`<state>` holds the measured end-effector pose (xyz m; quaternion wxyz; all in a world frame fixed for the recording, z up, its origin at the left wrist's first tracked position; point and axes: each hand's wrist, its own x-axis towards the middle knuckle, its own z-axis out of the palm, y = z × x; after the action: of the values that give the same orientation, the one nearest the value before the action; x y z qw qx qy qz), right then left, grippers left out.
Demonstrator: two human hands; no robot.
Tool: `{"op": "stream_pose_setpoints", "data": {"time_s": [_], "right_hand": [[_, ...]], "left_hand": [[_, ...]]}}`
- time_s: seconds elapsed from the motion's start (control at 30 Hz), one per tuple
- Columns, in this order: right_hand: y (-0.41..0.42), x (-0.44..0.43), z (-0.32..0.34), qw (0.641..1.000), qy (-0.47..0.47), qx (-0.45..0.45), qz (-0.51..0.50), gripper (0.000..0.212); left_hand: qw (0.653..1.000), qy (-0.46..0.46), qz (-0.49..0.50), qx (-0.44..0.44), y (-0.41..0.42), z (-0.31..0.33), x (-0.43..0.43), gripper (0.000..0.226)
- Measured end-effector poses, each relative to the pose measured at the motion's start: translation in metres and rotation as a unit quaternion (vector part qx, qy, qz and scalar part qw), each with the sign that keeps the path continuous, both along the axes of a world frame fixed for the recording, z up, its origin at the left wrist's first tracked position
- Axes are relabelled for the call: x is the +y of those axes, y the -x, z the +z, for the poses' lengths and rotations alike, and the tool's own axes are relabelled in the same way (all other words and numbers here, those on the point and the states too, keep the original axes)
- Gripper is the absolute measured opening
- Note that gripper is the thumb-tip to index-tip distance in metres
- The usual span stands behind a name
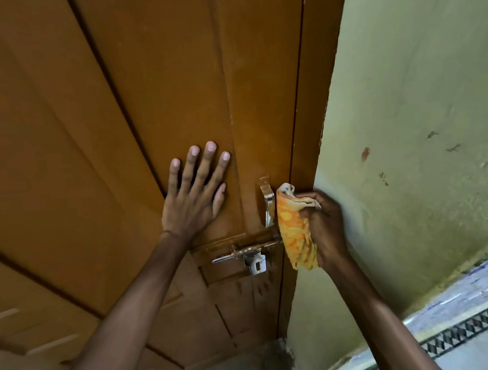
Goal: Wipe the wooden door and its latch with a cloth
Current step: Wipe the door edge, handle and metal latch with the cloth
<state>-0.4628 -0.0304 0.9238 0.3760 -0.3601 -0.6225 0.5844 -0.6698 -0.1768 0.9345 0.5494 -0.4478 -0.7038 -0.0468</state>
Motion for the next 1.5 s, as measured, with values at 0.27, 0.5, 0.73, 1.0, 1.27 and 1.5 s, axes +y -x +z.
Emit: {"op": "stream_pose_setpoints", "data": {"time_s": [0.27,0.5,0.73,1.0,1.27,1.5], "right_hand": [[0.002,-0.025,0.003,0.994,-0.091,-0.037,0.052,0.059],[0.01,0.003,0.023,0.983,0.02,-0.116,0.141,0.051],[0.013,0.005,0.015,0.97,0.022,-0.141,0.198,0.054],[0.019,0.003,0.021,0.969,0.105,-0.14,0.172,0.048],[0.013,0.001,0.023,0.968,0.127,-0.104,0.191,0.046],[0.019,-0.007,-0.028,0.9,-0.286,-0.317,0.086,0.055]], "left_hand": [[1.0,0.003,0.003,0.0,-0.001,0.001,-0.001,0.065],[1.0,0.001,-0.003,-0.012,-0.002,0.002,-0.001,0.066],[1.0,-0.005,-0.004,-0.012,0.001,0.0,0.0,0.067],[1.0,0.001,0.005,-0.005,0.0,0.0,0.0,0.066],[1.0,0.001,0.006,-0.009,0.0,0.001,0.0,0.066],[1.0,0.001,0.003,-0.012,0.0,0.001,-0.001,0.066]]}}
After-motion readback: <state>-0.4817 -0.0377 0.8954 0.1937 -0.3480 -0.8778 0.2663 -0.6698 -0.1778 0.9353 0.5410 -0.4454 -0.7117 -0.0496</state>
